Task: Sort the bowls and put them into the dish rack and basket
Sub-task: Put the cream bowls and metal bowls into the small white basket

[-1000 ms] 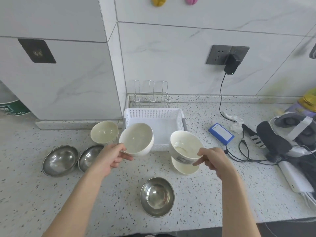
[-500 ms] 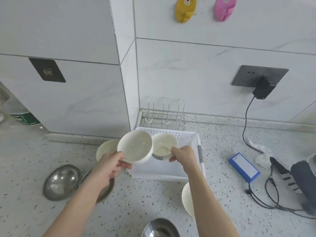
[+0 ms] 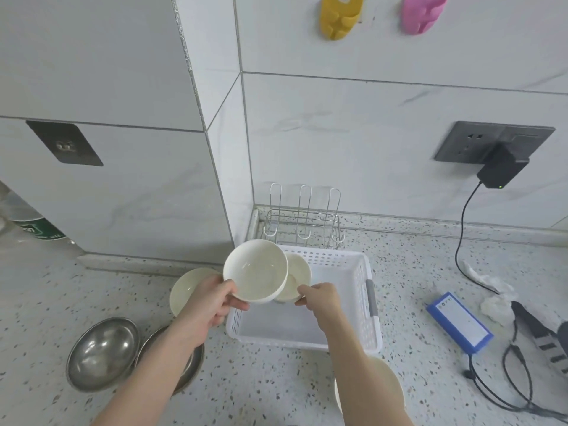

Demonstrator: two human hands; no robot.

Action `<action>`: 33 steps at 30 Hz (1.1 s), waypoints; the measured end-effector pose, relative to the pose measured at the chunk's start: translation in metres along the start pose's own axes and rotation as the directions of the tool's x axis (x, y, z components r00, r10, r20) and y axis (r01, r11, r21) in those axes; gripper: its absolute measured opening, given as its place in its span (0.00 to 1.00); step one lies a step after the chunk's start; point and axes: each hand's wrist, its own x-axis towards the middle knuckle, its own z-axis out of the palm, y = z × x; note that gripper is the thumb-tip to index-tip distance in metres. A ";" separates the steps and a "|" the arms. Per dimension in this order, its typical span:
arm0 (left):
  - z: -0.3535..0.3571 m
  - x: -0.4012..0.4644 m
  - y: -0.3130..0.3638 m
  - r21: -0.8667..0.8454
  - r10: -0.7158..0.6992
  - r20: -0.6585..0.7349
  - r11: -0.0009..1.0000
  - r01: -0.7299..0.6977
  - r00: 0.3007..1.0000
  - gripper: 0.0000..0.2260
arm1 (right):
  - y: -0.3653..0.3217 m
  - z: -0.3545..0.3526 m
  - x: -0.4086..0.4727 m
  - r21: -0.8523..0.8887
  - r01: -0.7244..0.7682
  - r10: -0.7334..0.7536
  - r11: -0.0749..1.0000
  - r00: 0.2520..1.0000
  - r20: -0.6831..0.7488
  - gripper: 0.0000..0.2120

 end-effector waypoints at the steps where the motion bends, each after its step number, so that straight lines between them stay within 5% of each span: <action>1: 0.000 0.001 -0.001 0.011 -0.003 0.001 1.000 0.003 1.000 0.10 | 0.001 0.001 0.001 0.002 -0.002 0.002 1.000 1.000 0.004 0.12; 8: 0.011 0.006 0.003 0.083 0.015 0.014 0.996 -0.016 1.000 0.11 | -0.002 -0.009 -0.008 -0.007 -0.039 0.040 0.999 0.981 0.190 0.19; 13: 0.028 0.010 0.012 0.168 0.065 0.023 0.983 -0.068 0.998 0.10 | -0.003 -0.021 -0.015 -0.093 0.143 -0.146 0.985 0.989 -0.023 0.19; 19: 0.049 0.019 0.018 0.215 0.043 0.043 0.975 -0.051 0.998 0.08 | -0.010 -0.017 -0.021 -0.132 0.322 -0.322 0.938 0.946 0.023 0.15; 33: 0.052 0.036 0.011 0.364 0.189 0.059 0.911 -0.197 0.980 0.19 | -0.019 -0.005 -0.011 -0.336 0.284 -0.309 0.898 0.951 -0.023 0.18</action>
